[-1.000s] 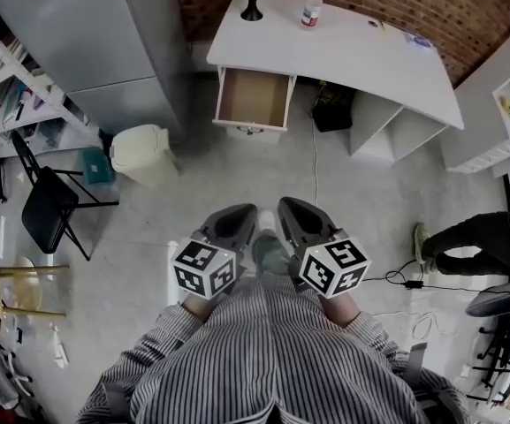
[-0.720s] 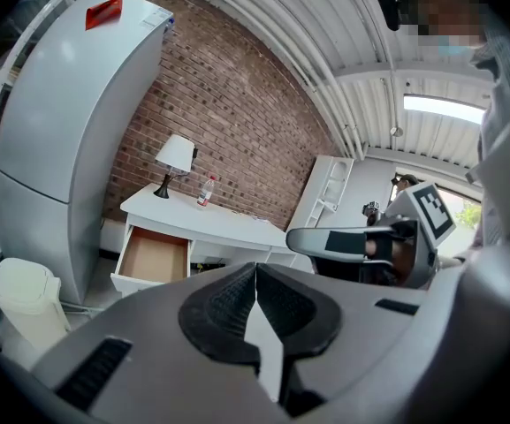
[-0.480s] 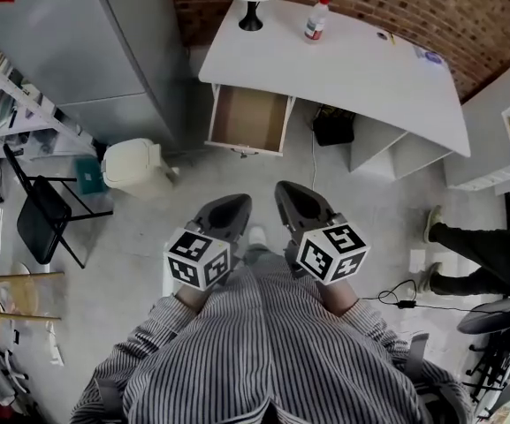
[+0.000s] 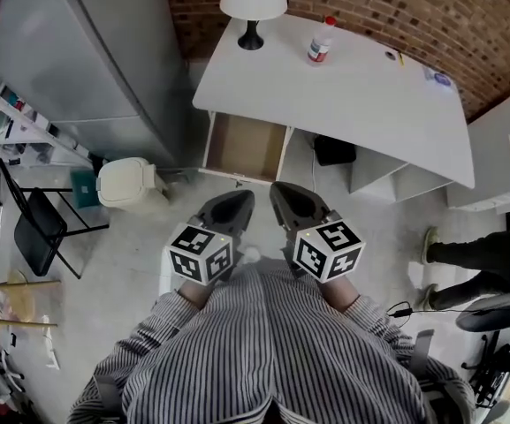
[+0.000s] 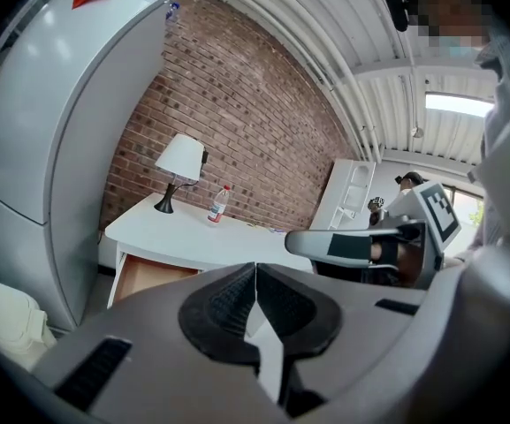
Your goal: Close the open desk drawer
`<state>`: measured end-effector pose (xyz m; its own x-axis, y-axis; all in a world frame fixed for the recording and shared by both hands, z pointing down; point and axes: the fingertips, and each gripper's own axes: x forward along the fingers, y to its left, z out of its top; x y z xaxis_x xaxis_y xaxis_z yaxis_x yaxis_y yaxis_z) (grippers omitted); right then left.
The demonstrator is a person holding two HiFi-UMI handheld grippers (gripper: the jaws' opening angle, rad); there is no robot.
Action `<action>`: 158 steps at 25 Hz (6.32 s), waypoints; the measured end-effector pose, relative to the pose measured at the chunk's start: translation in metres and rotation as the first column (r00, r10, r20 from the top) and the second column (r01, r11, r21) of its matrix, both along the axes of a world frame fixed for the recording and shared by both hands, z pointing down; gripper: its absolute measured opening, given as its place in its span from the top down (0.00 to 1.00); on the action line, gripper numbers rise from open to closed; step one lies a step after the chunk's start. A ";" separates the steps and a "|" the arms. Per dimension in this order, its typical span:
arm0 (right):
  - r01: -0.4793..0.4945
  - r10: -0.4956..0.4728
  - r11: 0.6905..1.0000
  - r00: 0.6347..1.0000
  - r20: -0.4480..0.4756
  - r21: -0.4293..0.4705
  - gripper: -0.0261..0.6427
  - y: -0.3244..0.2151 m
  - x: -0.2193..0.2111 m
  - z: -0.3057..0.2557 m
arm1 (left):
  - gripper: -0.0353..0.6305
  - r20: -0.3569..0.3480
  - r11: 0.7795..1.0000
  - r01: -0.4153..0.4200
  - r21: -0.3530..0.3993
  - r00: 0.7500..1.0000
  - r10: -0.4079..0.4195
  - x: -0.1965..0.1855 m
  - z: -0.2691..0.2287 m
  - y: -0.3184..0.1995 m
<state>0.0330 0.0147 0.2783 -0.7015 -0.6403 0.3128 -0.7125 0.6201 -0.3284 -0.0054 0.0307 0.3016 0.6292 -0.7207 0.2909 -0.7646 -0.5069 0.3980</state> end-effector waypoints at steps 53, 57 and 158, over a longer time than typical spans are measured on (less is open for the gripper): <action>-0.125 0.128 0.966 0.992 0.002 -0.226 0.94 -0.092 -0.022 0.094 | 0.93 -0.003 0.968 -0.037 -0.250 0.999 0.037 -0.069 0.091 -0.105; -0.114 0.112 0.963 0.993 -0.023 -0.243 0.94 -0.102 -0.024 0.115 | 0.93 -0.002 0.958 -0.037 -0.284 0.999 0.038 -0.071 0.112 -0.115; -0.490 0.503 0.772 0.860 -0.081 -0.405 0.94 -0.174 -0.027 0.400 | 0.93 0.102 0.947 0.031 -0.320 0.995 0.002 -0.080 0.381 -0.202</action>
